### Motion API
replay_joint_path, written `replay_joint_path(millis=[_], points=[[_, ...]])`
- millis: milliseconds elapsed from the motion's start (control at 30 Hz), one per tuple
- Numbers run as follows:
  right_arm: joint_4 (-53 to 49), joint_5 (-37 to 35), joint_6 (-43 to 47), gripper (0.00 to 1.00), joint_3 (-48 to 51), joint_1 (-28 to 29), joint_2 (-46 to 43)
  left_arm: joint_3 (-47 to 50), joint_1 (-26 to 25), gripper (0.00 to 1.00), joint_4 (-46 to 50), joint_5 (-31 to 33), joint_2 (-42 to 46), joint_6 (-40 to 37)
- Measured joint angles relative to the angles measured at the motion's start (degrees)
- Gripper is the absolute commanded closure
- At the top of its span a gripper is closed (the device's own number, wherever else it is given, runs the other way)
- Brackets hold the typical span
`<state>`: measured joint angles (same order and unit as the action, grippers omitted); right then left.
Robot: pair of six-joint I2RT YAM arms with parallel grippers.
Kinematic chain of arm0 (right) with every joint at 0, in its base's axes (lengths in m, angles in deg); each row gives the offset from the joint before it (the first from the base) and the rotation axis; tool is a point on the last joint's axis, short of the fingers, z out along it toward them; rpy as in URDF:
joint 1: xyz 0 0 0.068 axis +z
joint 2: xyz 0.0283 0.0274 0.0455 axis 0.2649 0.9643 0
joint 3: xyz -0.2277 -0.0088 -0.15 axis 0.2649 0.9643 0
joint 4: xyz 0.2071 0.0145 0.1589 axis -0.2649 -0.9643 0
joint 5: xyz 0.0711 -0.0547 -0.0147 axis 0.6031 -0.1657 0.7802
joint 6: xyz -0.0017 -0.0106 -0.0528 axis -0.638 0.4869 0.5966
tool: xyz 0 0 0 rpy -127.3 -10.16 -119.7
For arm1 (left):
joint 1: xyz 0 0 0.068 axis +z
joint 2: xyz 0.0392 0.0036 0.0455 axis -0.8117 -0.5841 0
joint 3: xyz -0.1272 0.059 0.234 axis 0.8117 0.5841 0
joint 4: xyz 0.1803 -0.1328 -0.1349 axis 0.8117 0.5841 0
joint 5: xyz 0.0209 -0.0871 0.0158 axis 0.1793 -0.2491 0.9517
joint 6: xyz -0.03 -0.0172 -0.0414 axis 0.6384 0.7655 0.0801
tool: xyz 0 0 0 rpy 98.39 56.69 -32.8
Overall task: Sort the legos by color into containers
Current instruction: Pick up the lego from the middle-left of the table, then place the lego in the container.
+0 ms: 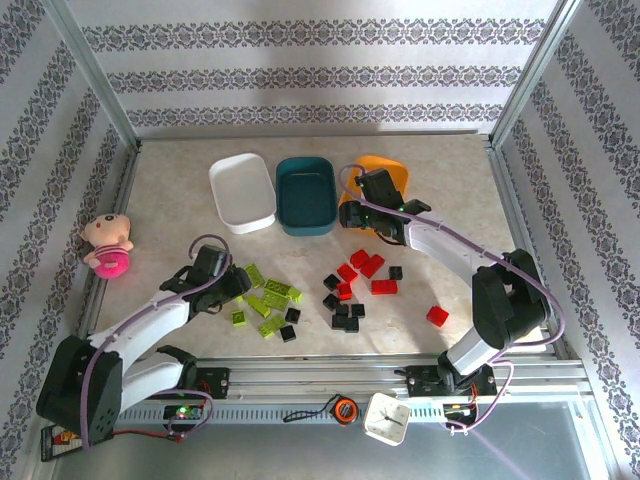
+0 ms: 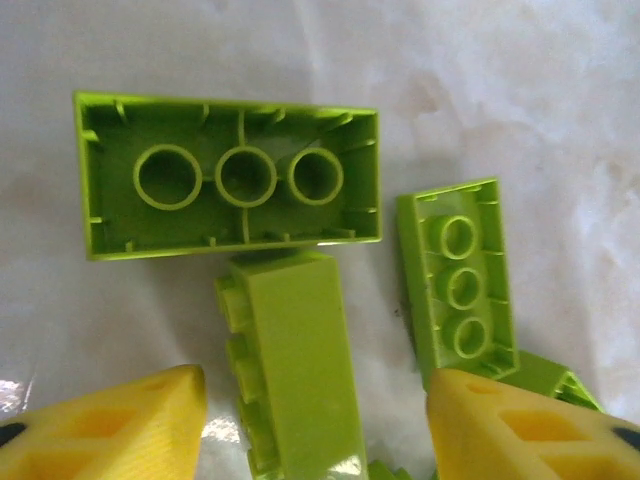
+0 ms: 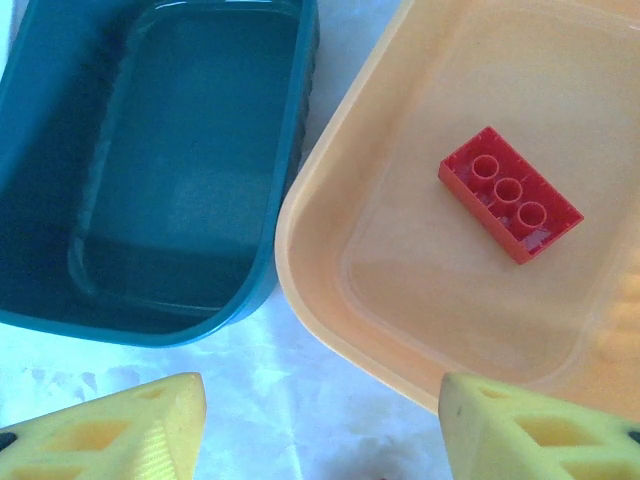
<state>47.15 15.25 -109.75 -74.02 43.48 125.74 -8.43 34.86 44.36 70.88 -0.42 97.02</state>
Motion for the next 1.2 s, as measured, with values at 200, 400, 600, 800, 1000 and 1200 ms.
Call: replay_joint_path(millis=[200, 400, 600, 800, 1000, 1200], points=[[0.57, 0.13, 0.0, 0.37, 0.92, 0.0, -2.34, -0.46, -0.9, 0.72, -0.7, 2.38, -4.17, -0.33], [1.27, 0.13, -0.02, 0.36, 2.97, 0.0, -3.43, -1.77, -1.31, 0.91, -0.74, 2.73, -4.15, -0.39], [2.16, 0.02, -0.46, 0.36, 4.85, -0.17, -4.33, -8.0, -6.14, 0.93, 2.19, 2.54, -1.18, -0.48], [3.96, -0.63, -2.45, 0.36, 8.87, -0.87, -7.3, -24.87, -9.4, 0.93, 0.68, 0.04, -11.76, -2.19], [4.07, -1.53, -3.69, 0.36, 13.35, -1.03, -10.51, -46.18, -9.49, 0.94, -1.55, -1.97, -32.2, -5.44], [2.47, -1.84, -4.83, 0.35, 17.99, -1.03, -17.86, -64.67, -8.57, 0.96, -0.26, -1.88, -48.43, -8.15]])
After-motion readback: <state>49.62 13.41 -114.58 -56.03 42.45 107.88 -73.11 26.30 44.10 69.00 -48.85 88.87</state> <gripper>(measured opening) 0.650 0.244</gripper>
